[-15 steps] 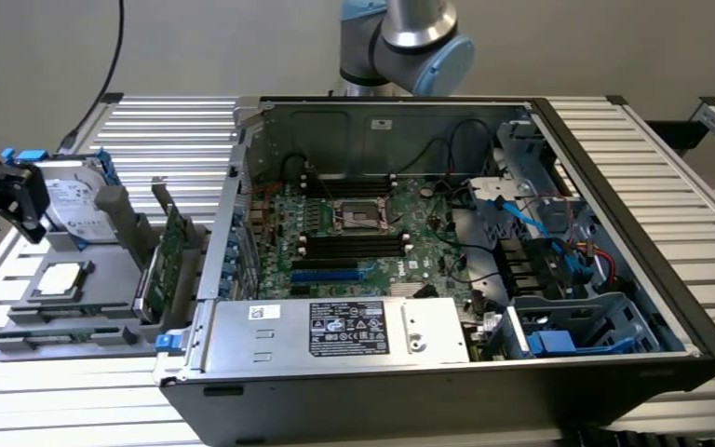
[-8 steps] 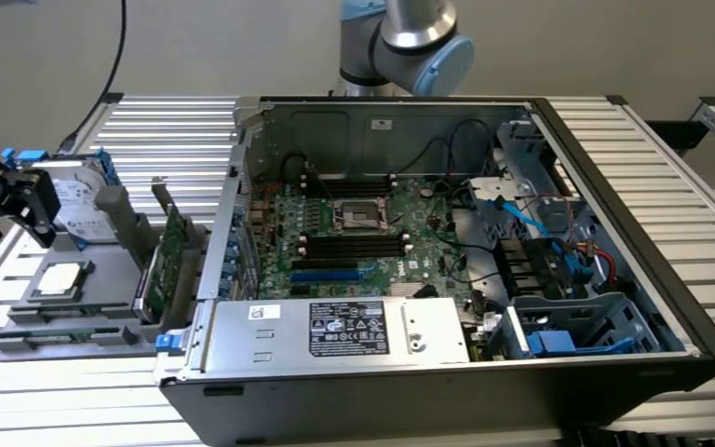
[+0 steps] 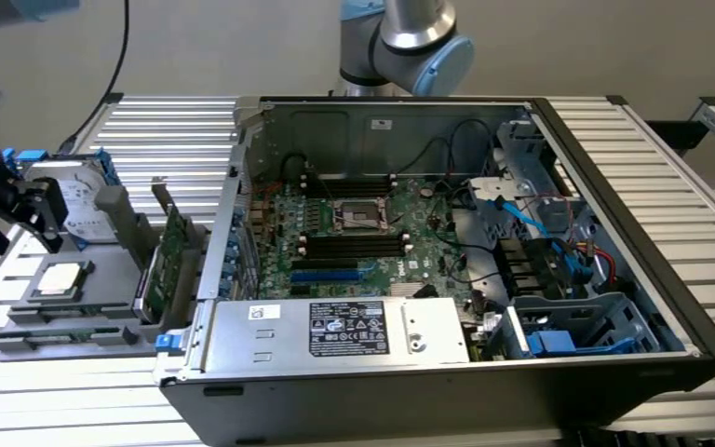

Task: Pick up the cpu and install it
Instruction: 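Pick up the cpu and move it towards the insertion slot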

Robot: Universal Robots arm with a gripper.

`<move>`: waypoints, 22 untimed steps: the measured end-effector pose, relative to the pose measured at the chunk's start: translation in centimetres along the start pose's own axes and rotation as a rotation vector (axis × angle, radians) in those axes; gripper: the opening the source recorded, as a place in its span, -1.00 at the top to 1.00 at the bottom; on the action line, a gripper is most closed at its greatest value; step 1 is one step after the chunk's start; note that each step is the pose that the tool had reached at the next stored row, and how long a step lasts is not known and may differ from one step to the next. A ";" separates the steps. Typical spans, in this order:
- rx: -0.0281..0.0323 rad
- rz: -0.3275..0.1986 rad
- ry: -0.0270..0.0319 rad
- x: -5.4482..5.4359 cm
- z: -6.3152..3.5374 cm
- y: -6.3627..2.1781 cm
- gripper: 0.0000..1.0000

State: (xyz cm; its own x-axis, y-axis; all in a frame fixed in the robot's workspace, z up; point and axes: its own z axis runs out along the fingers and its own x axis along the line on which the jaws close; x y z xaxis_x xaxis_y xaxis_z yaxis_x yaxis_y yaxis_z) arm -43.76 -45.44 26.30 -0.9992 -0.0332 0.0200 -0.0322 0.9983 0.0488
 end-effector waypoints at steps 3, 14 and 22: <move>0.0003 -0.014 0.0007 0.0 0.54 0.07 -0.27; 0.0008 -0.042 0.0020 -0.1 2.56 0.27 -0.27; 0.0008 -0.042 0.0020 -0.1 4.03 0.41 -0.27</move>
State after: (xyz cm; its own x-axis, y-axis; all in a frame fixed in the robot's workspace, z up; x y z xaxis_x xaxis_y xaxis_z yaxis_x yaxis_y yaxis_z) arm -43.76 -44.83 22.29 -0.9969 -0.0756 0.0199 -0.0745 0.9960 0.0489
